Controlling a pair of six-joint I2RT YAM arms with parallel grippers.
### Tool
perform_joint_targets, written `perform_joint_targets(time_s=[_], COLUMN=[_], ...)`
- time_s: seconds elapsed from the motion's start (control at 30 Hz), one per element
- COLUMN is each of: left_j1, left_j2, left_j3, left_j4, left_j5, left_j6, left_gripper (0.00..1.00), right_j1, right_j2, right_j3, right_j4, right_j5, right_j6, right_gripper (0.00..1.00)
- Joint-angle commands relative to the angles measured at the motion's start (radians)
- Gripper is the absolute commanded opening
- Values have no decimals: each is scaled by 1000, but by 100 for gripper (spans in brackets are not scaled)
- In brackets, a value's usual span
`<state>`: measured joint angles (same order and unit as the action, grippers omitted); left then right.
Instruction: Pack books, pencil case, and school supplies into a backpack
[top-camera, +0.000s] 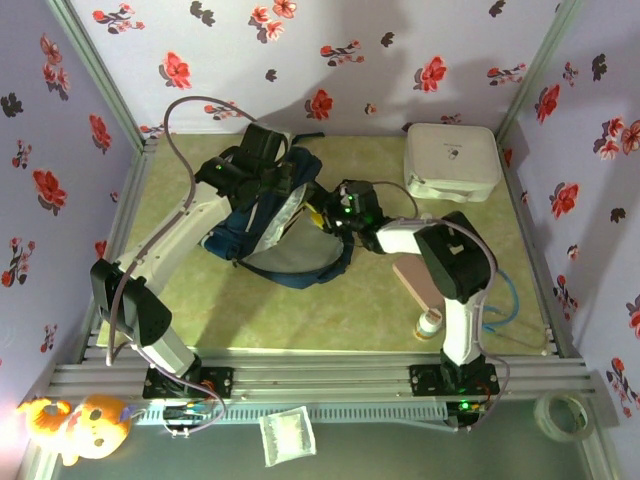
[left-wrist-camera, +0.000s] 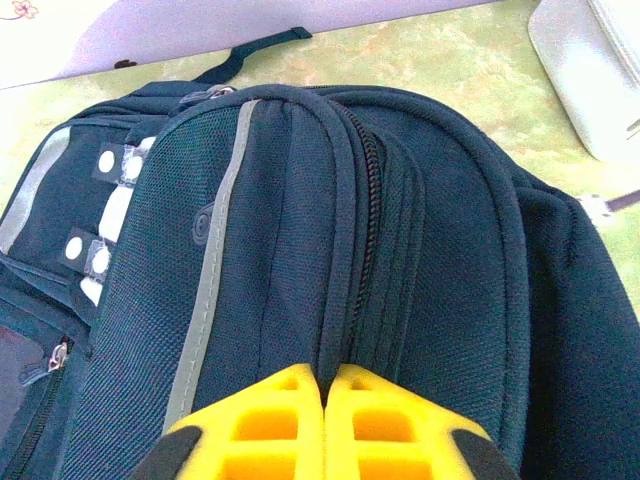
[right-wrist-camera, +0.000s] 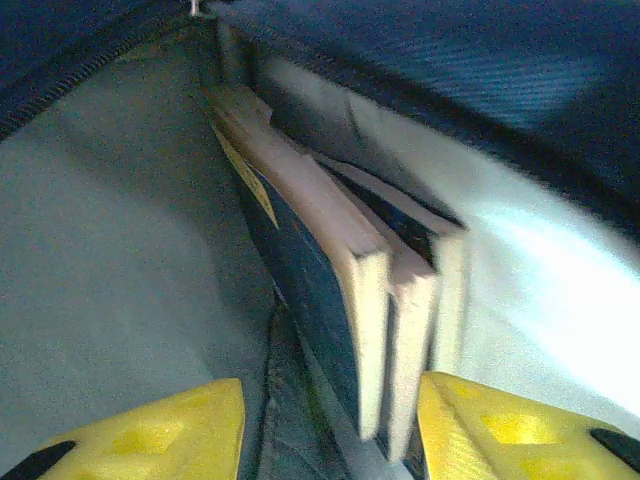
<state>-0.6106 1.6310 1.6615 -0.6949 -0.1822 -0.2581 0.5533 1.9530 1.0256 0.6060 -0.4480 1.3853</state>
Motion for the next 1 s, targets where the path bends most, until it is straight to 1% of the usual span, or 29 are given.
perform_joint_targets(time_s=[0.0, 0.1, 0.2, 0.23, 0.27, 0.37, 0.47, 0.57, 0.7, 0.83, 0.97], left_j1=[2, 8, 16, 19, 23, 30, 47, 86, 170, 284, 380], left_j2=[-36, -23, 2, 14, 30, 68, 67, 21, -87, -226, -350], left_j3=[17, -5, -23, -25, -25, -21, -59, -150, -347, -578, -759], left_j4=[133, 143, 155, 158, 157, 148, 162, 186, 223, 241, 244], left_j5=[32, 60, 108, 130, 153, 185, 188, 188, 188, 189, 191], left_j6=[-29, -47, -81, -94, -108, -143, -181, -244, -344, -449, -523], left_gripper=[0, 0, 1, 6, 14, 45, 63, 73, 77, 78, 78], right_j1=[-23, -47, -62, -66, -70, -83, -104, -106, -100, -80, -51], right_j2=[-107, -207, -328, -366, -402, -482, -516, -527, -518, -497, -460], right_j3=[-84, -157, -206, -212, -215, -215, -203, -181, -147, -118, -85], right_j4=[-32, -105, -251, -308, -369, -515, -602, -646, -674, -692, -702], right_j5=[31, 91, 210, 256, 299, 409, 447, 444, 418, 409, 402], right_j6=[-69, -128, -214, -244, -269, -312, -340, -381, -434, -476, -494], right_gripper=[51, 54, 60, 62, 64, 70, 72, 73, 75, 76, 79])
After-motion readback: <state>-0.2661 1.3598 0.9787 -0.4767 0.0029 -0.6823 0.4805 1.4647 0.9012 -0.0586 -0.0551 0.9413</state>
